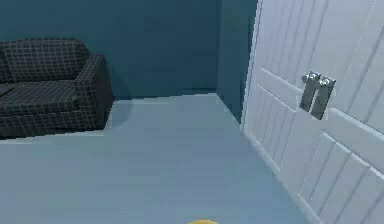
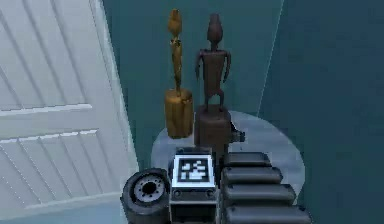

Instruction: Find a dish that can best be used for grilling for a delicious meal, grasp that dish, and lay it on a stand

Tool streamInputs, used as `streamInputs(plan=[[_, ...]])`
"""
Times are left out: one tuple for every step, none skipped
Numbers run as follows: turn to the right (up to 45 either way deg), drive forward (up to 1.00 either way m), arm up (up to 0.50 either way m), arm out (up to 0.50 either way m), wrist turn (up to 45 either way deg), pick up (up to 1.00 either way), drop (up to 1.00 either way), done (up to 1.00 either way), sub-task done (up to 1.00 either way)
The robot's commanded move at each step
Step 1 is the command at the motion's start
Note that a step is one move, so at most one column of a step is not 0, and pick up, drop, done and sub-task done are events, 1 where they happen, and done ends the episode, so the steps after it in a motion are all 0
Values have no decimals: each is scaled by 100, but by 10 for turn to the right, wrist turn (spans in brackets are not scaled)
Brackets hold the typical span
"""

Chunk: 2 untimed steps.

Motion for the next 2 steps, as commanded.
streamInputs(plan=[[-300, 0, 0, 0, 0, 0, 0, 0, 0], [450, 0, 0, 0, 0, 0, 0, 0, 0]])
